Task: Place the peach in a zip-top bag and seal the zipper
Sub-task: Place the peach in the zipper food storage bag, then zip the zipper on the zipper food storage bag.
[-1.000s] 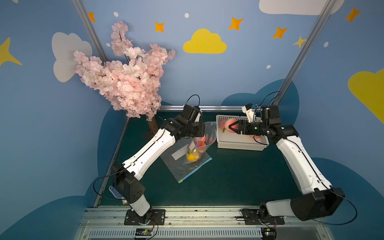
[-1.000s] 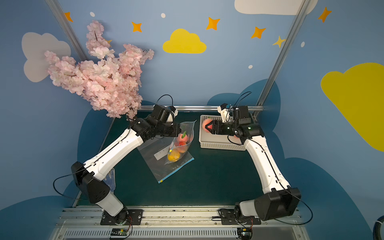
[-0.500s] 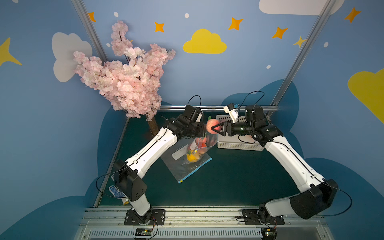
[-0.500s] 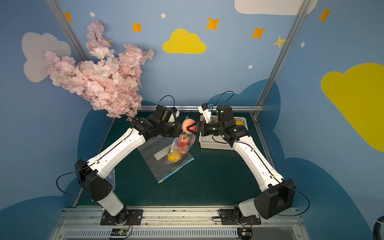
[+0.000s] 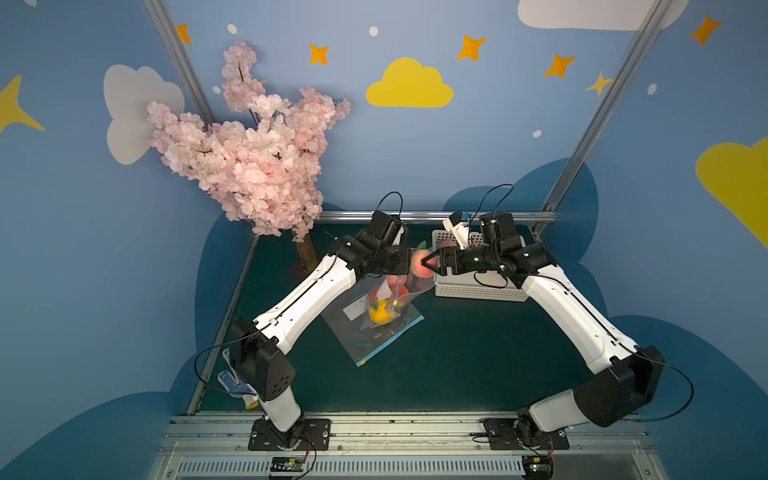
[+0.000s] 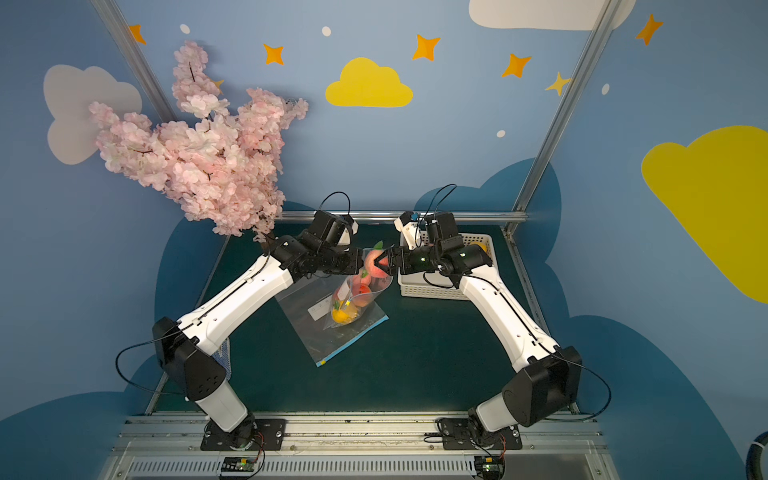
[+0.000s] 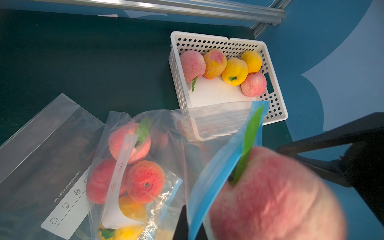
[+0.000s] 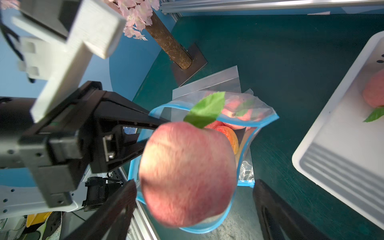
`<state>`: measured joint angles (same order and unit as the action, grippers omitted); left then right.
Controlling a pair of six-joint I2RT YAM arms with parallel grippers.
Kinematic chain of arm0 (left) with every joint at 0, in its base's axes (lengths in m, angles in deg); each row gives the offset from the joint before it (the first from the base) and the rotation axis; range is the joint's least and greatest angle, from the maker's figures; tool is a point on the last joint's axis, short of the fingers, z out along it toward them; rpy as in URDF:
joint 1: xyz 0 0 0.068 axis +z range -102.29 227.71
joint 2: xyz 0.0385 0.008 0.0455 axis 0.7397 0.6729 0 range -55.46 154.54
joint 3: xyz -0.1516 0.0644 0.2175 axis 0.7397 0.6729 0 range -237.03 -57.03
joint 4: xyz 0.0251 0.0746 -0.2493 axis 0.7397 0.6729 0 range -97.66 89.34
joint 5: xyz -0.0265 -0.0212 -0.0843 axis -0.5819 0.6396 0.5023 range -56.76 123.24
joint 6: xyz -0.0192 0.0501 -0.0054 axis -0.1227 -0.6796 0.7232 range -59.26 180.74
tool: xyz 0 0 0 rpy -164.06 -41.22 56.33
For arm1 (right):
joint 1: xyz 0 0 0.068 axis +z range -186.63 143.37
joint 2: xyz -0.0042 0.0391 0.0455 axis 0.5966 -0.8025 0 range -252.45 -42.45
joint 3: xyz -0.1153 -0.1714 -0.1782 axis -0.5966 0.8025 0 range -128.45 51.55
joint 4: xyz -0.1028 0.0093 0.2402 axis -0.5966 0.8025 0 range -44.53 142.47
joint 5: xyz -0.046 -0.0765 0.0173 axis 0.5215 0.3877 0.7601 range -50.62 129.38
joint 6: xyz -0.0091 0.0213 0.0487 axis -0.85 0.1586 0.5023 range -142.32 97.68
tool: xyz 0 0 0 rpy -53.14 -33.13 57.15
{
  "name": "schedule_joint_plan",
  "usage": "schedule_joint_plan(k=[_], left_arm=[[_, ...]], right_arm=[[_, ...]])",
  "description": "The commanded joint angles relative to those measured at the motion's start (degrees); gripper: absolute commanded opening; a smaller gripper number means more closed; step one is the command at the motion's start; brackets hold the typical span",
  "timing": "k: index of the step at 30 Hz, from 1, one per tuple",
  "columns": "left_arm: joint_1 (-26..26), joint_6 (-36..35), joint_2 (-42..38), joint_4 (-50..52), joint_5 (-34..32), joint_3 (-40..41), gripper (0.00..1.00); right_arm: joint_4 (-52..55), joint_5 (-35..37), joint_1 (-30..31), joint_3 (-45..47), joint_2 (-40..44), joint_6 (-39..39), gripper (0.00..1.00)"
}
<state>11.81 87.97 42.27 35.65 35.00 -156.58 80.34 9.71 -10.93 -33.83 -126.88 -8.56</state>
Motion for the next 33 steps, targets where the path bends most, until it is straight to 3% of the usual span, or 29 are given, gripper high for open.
schedule_joint_plan(k=[1, 8, 12, 19, 24, 29, 33], left_arm=[[0.20, -0.53, 0.44, 0.99, -0.18, -1.53, 0.03], [0.14, -1.61, 0.07, 1.21, 0.10, -1.51, 0.03], [0.20, -5.52, -0.59, 3.29, 2.43, -2.94, 0.03], [0.31, -14.97, -3.27, 7.82, 0.35, -5.78, 0.03], [0.31, -25.08, -2.91, 12.51, 0.02, -9.70, 0.03], [0.44, -33.98, -2.51, 14.07, -0.12, -12.94, 0.03], [0.55, -39.26, -1.29, 15.62, 4.78, -13.80, 0.03]], right_arm=[[-1.91, -1.93, -1.84, -2.00, 2.96, 0.56, 0.90], [-2.74, -0.32, -5.14, 0.51, 4.34, 0.29, 0.90], [-4.64, 0.28, -9.08, 2.55, 4.27, -3.82, 0.88], [-6.39, -5.63, -14.88, 3.90, 1.00, -20.25, 0.71], [-9.72, -9.13, -14.71, 7.93, 3.21, -32.98, 0.75], [-7.28, -11.42, -14.36, 6.57, 3.48, -39.28, 0.76], [-3.75, -14.97, -13.21, 5.69, 3.14, -44.90, 0.75]])
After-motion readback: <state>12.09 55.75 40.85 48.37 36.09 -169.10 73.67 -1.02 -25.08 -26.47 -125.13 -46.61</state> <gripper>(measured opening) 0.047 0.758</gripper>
